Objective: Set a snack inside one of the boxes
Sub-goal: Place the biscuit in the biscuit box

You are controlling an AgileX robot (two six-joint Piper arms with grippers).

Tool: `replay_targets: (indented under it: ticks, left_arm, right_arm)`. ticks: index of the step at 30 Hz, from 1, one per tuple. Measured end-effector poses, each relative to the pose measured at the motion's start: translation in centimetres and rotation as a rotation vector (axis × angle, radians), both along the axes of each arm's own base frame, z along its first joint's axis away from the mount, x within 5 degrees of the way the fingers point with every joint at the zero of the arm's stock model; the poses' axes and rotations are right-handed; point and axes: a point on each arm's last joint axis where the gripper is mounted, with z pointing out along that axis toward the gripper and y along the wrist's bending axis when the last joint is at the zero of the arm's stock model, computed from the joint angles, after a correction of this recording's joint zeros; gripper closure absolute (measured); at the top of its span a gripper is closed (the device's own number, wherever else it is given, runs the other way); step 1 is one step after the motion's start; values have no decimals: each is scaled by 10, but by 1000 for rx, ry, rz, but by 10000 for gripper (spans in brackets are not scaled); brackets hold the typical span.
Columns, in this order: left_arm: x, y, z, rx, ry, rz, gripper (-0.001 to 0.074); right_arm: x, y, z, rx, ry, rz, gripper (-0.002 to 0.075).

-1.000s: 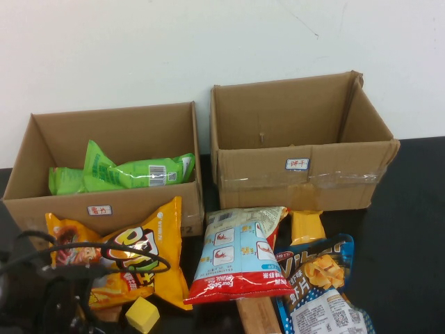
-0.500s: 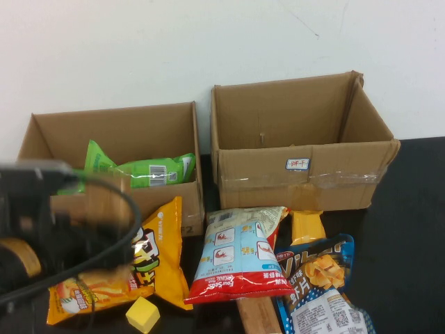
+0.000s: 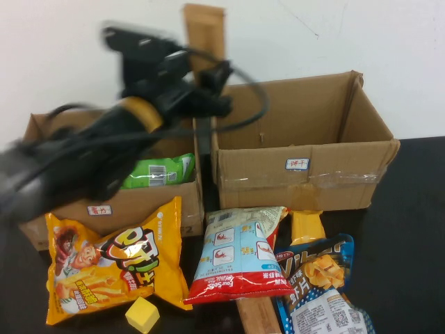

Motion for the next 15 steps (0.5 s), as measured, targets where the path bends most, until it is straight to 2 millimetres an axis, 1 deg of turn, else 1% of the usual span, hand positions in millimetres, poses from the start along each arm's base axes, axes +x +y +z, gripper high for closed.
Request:
replay_targets:
  ticks: [2,3,5,6,8,11,13,15]
  left_arm:
    - [32,-19,-12,-9,24,-16,303]
    - [40,-26,-12,-14,30,-21,303]
    - [66,-41,-27,-23,90,-24,303]
    - [76,-46,-40,-22,131,-19,299]
    - [96,-56,-58,-25,216,0,266]
    - [113,-61,-80,31,337,56,176]
    - [118,-61,-84,69,391,99,134]
    - [117,-59,-79,77,419,133,119]
  right_arm:
    - [0,0,0,0,0,0,727]
    - [0,0,0,0,0,0,727]
    - [0,0,0,0,0,0,727]
    - [0,0,0,0,0,0,727]
    - [0,0,0,0,0,0,727]
    - [0,0,0,0,0,0,727]
    - [0,0,0,0,0,0,727]
    - [0,0,0,0,0,0,727]
